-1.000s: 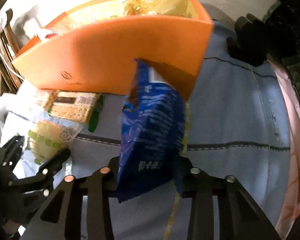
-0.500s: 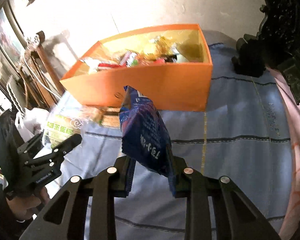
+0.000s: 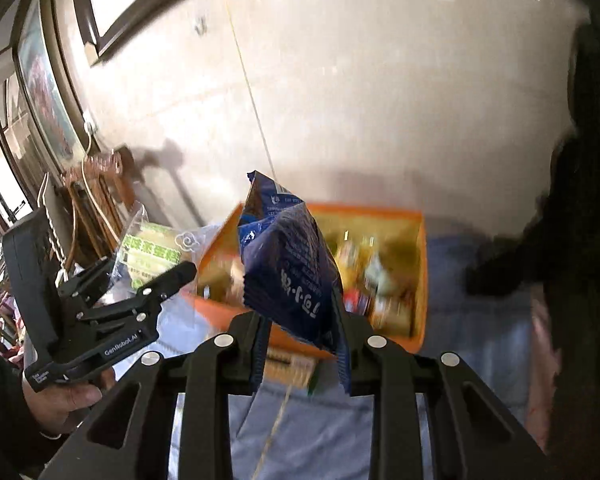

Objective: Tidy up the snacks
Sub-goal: 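Carry both bags over the orange box and open both grippers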

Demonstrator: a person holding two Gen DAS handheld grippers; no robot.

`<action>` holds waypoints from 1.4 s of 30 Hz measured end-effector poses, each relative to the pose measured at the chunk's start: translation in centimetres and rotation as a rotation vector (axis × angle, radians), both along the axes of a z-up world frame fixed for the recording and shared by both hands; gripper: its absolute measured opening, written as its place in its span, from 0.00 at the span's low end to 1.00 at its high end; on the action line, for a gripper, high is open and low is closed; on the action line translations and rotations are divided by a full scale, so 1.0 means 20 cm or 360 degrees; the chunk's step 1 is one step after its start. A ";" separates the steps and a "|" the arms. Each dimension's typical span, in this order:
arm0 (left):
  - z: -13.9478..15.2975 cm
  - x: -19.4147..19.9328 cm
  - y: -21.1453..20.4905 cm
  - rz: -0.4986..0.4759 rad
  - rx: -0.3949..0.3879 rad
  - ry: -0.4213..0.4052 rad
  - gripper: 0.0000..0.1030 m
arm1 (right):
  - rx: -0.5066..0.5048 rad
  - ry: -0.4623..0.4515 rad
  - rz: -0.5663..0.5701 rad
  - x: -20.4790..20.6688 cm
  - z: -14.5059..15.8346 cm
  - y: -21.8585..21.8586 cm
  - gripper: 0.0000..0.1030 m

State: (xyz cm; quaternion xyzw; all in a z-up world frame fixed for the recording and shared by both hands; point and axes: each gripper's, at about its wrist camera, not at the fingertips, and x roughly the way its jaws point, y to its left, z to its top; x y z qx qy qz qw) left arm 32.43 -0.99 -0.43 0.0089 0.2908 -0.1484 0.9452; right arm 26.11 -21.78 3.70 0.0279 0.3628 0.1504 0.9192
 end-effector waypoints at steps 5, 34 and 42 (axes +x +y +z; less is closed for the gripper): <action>0.11 0.10 0.01 0.0028 0.0043 -0.0052 0.55 | -0.0023 -0.0040 -0.0033 0.08 0.11 0.00 0.27; -0.04 0.42 0.02 0.0171 0.0085 0.0029 0.96 | -0.0267 0.0028 -0.0088 0.38 -0.02 0.10 0.96; -0.08 0.36 0.12 0.0164 0.0062 0.0058 0.96 | -0.0255 0.0034 -0.0168 0.30 -0.08 0.04 0.96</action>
